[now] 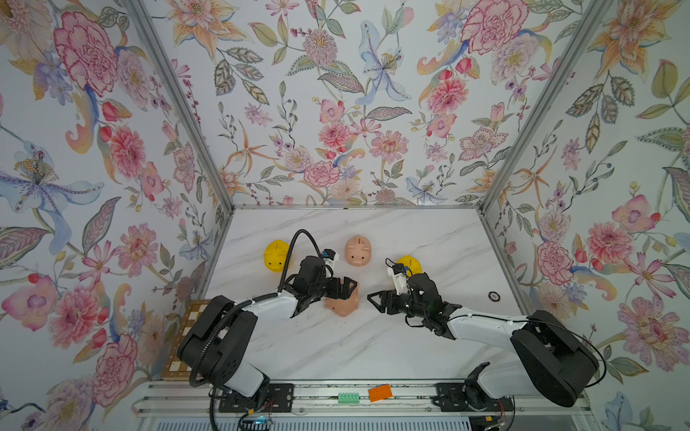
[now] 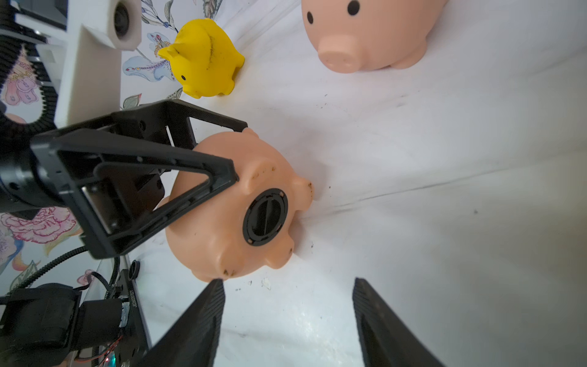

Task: Open piggy banks
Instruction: Adjust the piggy bank at the center of the board.

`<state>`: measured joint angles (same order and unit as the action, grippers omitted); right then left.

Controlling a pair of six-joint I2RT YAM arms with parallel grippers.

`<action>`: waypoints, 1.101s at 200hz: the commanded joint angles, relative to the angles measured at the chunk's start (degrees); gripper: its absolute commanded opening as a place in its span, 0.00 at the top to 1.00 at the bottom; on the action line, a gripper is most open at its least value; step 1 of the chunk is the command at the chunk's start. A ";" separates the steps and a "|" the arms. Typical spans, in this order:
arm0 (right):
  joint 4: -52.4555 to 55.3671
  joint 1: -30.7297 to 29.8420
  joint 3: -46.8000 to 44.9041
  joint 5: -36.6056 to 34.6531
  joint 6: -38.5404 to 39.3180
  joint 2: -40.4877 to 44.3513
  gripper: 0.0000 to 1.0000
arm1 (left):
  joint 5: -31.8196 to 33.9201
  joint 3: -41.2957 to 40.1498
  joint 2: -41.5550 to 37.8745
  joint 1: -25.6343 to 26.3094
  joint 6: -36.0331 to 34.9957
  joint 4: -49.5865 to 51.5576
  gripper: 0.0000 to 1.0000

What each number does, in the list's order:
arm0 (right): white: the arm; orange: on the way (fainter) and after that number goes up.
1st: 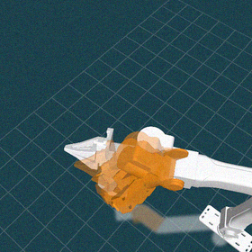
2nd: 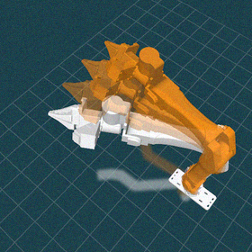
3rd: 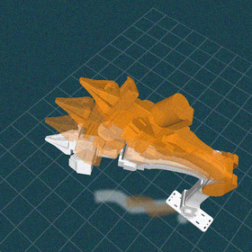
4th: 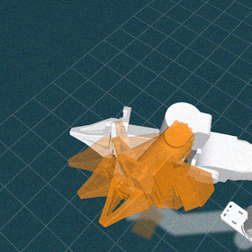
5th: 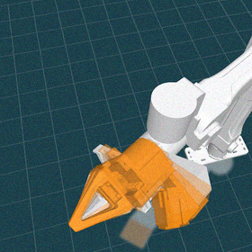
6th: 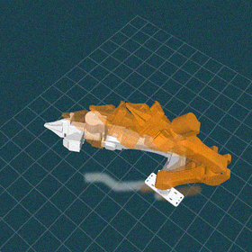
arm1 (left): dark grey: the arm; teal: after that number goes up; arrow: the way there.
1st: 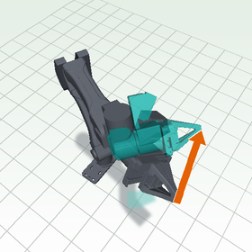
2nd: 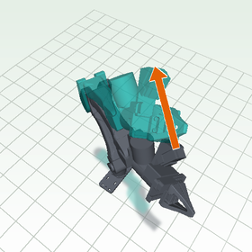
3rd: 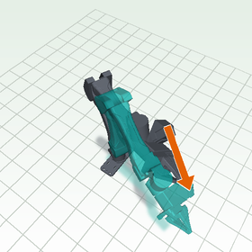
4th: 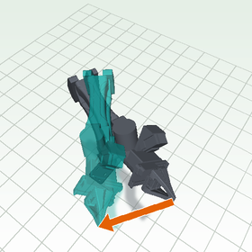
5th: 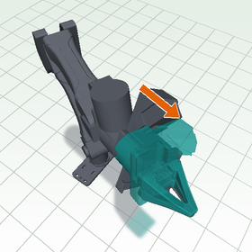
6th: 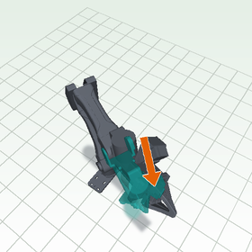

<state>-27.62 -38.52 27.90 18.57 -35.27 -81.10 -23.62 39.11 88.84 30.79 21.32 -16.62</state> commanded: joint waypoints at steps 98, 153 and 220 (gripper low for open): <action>-2.57 -1.75 2.39 -3.57 -0.73 -6.18 0.40 | -1.66 -0.23 -3.64 -0.87 0.40 1.23 0.01; -6.01 -4.75 4.82 -3.29 -1.16 -11.17 0.40 | 0.14 -0.35 -7.90 -2.52 -0.51 6.32 0.01; -7.19 -8.46 6.29 -3.93 -2.44 -14.43 0.40 | -0.44 -6.06 -10.85 -3.39 2.20 1.48 0.01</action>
<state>-32.99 -45.71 32.64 15.49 -36.99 -94.35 -24.84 35.79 78.94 28.32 22.13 -13.32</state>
